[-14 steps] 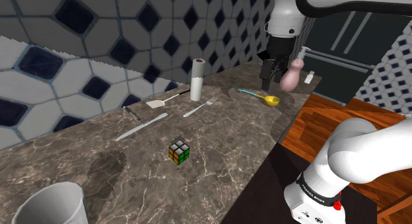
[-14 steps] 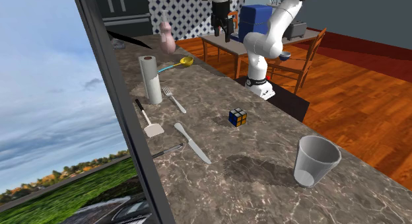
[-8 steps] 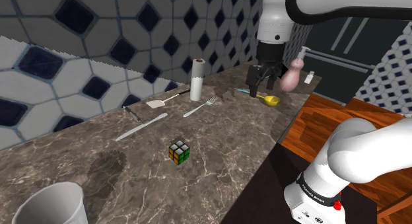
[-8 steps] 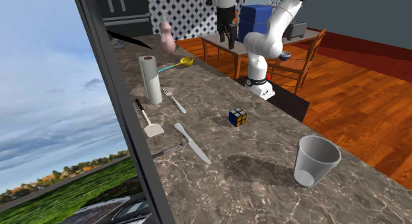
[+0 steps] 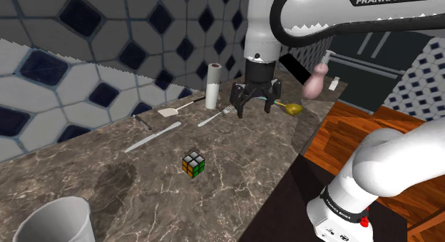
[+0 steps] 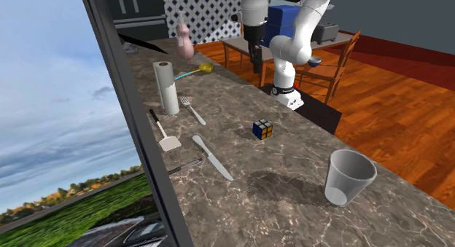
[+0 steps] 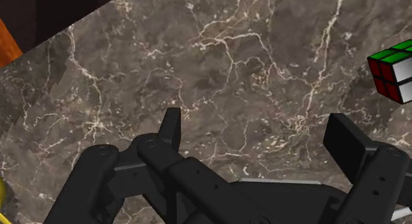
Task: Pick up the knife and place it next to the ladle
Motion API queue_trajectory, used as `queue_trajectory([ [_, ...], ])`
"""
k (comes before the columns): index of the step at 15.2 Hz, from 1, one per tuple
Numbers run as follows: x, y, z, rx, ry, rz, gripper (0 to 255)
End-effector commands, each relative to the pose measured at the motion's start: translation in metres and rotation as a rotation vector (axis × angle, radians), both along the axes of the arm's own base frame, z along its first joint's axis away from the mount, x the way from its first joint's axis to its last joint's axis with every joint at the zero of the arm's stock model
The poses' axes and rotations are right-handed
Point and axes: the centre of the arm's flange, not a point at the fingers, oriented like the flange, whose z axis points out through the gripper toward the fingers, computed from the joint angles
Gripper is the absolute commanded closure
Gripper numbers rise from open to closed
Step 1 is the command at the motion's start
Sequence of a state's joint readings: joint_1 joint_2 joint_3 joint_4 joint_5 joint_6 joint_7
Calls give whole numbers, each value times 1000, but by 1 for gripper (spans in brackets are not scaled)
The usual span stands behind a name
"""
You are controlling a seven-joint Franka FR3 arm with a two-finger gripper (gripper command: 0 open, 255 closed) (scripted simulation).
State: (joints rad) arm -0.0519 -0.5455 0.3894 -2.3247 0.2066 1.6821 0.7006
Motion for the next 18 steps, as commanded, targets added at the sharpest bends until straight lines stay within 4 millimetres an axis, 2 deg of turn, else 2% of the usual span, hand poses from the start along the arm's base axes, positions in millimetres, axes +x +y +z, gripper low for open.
queue_trajectory([
  [1, 12, 22, -10, -6, -4, -81, 0],
  [10, 88, 99, -53, -37, -20, -416, 0],
  [18, 174, 142, -92, -65, -35, -713, 0],
])
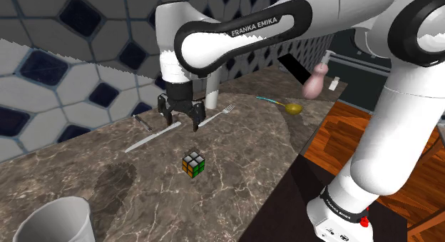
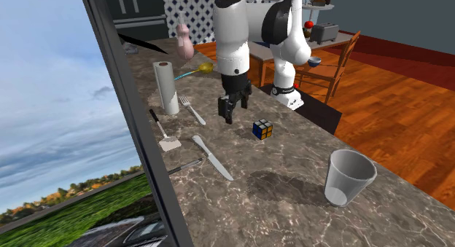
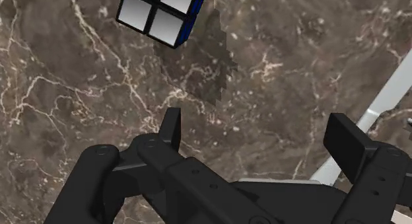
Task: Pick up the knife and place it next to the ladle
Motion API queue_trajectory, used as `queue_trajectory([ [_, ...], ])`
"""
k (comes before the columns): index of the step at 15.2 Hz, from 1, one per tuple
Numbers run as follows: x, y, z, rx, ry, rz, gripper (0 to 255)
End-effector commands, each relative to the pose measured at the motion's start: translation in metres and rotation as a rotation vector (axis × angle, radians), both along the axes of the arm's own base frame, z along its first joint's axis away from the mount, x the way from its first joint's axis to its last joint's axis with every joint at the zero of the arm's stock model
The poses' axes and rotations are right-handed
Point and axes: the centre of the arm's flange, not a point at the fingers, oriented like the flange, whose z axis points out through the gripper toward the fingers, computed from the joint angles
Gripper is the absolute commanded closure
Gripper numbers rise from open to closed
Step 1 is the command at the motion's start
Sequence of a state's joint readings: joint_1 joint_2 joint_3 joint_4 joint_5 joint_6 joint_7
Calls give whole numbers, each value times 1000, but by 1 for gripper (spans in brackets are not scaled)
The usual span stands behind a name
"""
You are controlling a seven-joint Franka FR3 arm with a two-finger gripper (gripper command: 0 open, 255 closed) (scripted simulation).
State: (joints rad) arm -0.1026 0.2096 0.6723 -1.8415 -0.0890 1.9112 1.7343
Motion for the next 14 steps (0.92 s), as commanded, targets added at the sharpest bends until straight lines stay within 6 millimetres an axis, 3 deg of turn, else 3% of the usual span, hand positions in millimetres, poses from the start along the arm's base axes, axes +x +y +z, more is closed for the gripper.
queue_trajectory([
  [1, 24, 8, -11, -8, -5, -82, 0],
  [9, 120, 19, -49, -36, -19, -380, 0],
  [14, 121, 19, -71, -37, -19, -388, 0],
])
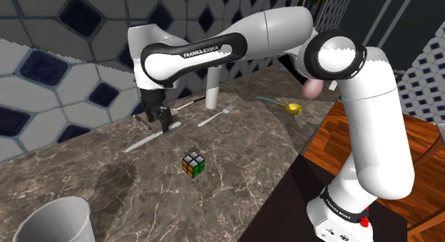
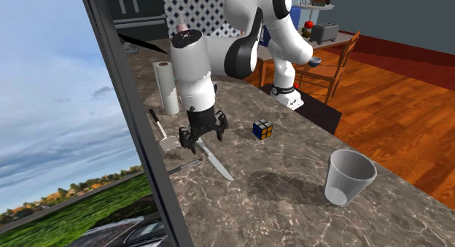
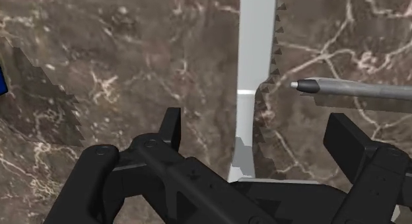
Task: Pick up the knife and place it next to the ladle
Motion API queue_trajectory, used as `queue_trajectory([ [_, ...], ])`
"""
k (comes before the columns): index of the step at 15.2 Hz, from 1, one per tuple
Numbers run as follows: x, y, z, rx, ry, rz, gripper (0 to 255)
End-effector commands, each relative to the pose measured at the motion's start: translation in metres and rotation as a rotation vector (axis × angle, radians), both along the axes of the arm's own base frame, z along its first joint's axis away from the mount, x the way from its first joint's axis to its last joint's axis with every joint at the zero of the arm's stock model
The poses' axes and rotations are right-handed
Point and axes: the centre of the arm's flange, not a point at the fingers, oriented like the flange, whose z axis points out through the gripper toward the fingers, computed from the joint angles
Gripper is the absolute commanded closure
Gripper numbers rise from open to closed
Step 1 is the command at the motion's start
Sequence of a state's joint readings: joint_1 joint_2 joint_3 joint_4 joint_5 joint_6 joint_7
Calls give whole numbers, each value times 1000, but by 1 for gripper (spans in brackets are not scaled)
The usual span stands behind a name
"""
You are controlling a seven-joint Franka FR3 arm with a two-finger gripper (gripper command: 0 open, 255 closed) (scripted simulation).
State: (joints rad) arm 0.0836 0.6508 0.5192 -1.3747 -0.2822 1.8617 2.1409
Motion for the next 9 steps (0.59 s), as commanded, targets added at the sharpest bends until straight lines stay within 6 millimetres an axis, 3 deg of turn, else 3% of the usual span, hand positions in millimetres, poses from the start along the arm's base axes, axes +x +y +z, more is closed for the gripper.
queue_trajectory([
  [1, 0, -1, -11, 0, 0, -2, 0],
  [3, -1, -1, -24, 0, 0, -2, 0],
  [9, -1, -1, -24, 0, 0, -2, 0],
])
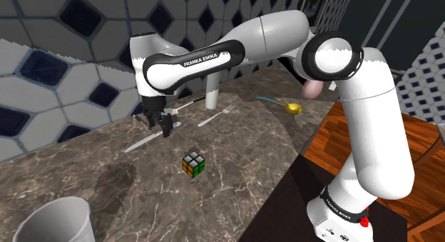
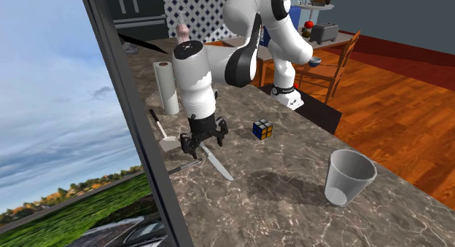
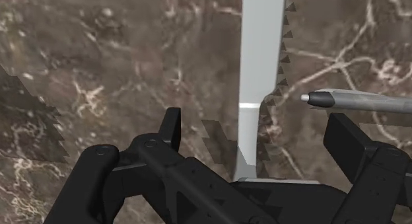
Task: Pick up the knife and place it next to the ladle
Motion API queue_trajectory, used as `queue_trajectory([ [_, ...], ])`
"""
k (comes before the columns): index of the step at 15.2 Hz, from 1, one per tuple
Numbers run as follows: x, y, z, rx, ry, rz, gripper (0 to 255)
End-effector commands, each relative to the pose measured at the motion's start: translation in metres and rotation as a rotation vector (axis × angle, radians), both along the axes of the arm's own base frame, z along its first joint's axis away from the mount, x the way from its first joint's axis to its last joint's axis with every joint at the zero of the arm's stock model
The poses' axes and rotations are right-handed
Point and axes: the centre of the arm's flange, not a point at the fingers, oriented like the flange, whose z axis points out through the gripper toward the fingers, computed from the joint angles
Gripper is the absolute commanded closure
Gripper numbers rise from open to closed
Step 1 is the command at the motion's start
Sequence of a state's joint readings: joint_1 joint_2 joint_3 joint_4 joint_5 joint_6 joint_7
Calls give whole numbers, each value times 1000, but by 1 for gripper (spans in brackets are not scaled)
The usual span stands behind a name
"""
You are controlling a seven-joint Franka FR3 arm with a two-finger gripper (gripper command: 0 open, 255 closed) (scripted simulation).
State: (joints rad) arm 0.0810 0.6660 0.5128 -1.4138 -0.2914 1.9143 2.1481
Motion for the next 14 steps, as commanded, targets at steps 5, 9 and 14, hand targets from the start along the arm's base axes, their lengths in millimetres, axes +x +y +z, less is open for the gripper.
queue_trajectory([
  [5, 0, 0, 0, 0, 0, 0, 255],
  [9, 0, -1, 1, 0, 0, 0, 255],
  [14, 0, 0, 11, 0, 0, 0, 255],
])
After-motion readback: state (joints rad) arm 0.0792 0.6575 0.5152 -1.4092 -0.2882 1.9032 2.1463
